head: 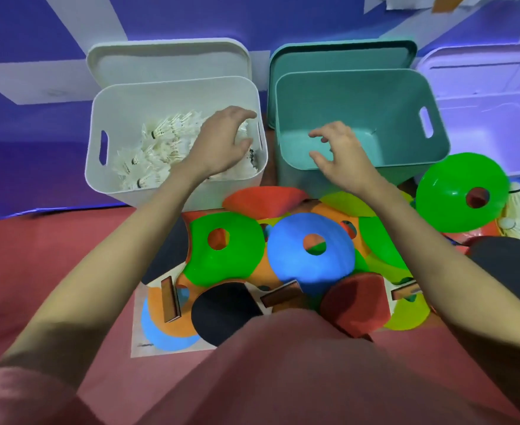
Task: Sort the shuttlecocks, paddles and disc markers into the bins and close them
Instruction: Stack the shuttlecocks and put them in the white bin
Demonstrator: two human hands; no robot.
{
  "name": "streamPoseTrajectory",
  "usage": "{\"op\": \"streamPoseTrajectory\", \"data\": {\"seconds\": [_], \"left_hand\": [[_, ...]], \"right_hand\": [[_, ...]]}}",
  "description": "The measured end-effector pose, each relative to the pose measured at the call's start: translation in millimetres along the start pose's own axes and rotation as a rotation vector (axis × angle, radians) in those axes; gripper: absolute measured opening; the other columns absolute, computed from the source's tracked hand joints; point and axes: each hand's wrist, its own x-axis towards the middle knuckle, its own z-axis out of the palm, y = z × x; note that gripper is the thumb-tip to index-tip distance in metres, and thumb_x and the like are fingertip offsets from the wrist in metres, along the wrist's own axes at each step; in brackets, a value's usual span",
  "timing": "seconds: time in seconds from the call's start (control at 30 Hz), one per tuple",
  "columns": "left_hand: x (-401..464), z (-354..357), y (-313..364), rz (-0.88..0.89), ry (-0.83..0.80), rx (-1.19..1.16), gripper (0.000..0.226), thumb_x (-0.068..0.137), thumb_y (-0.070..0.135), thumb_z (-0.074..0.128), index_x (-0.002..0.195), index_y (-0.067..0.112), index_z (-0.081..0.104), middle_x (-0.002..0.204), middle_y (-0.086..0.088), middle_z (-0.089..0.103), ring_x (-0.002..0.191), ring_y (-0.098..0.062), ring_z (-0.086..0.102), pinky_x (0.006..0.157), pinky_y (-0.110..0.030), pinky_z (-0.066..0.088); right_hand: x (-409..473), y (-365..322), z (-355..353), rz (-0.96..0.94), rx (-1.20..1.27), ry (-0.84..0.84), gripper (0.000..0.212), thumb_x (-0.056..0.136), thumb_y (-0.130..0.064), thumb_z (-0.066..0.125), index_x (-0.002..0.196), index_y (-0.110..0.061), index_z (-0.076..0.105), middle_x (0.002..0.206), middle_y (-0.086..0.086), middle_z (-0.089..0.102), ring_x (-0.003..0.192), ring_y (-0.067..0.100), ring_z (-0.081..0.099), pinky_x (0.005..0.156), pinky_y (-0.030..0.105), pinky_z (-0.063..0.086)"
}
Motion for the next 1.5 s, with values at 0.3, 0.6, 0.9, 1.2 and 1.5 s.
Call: {"op": "streamPoseTrajectory", "data": {"seconds": [0.3,0.6,0.9,1.2,1.5], "left_hand": [[-29,72,123,0.355,0.132,-0.199,0.024,0.094,0.019,0.053,0.115,0.007,0.059,0.112,-0.009,0.059,0.106,-0.022,0.053,0.095,-0.025,0.036],[-14,154,203,0.374,-0.148,-0.134,0.038,0.087,0.026,0.051,0.12,0.007,0.056,0.114,-0.012,0.058,0.106,-0.03,0.054,0.095,-0.034,0.038],[8,231,305,0.297,-0.191,-0.178,0.037,0.084,0.018,0.057,0.119,0.006,0.057,0.115,-0.013,0.059,0.108,-0.028,0.056,0.096,-0.036,0.041],[37,310,383,0.246,-0.253,-0.175,0.038,0.08,0.017,0.056,0.116,0.003,0.058,0.111,-0.015,0.06,0.106,-0.03,0.057,0.095,-0.031,0.038],[147,367,451,0.522,-0.394,0.12,0.038,0.081,-0.001,0.053,0.119,-0.002,0.056,0.114,-0.021,0.059,0.108,-0.037,0.055,0.091,-0.045,0.044]], "right_hand": [[-118,76,-46,0.21,-0.038,0.241,0.048,0.085,-0.018,0.053,0.13,-0.002,0.047,0.121,0.02,0.049,0.113,0.034,0.046,0.1,0.037,0.034],[-228,165,-74,0.428,-0.029,0.225,0.049,0.086,-0.011,0.059,0.132,-0.002,0.046,0.125,0.021,0.046,0.12,0.036,0.042,0.103,0.037,0.031],[-286,275,-115,0.536,0.056,0.221,0.047,0.083,-0.005,0.06,0.128,-0.001,0.049,0.12,0.021,0.048,0.113,0.036,0.046,0.097,0.038,0.036],[-309,375,-159,0.622,0.152,0.302,0.042,0.081,-0.004,0.055,0.123,-0.003,0.053,0.115,0.017,0.049,0.106,0.032,0.053,0.093,0.045,0.046],[-293,411,-164,0.565,0.217,0.268,0.039,0.083,-0.008,0.056,0.121,-0.002,0.054,0.115,0.018,0.049,0.105,0.033,0.054,0.09,0.048,0.048]]}}
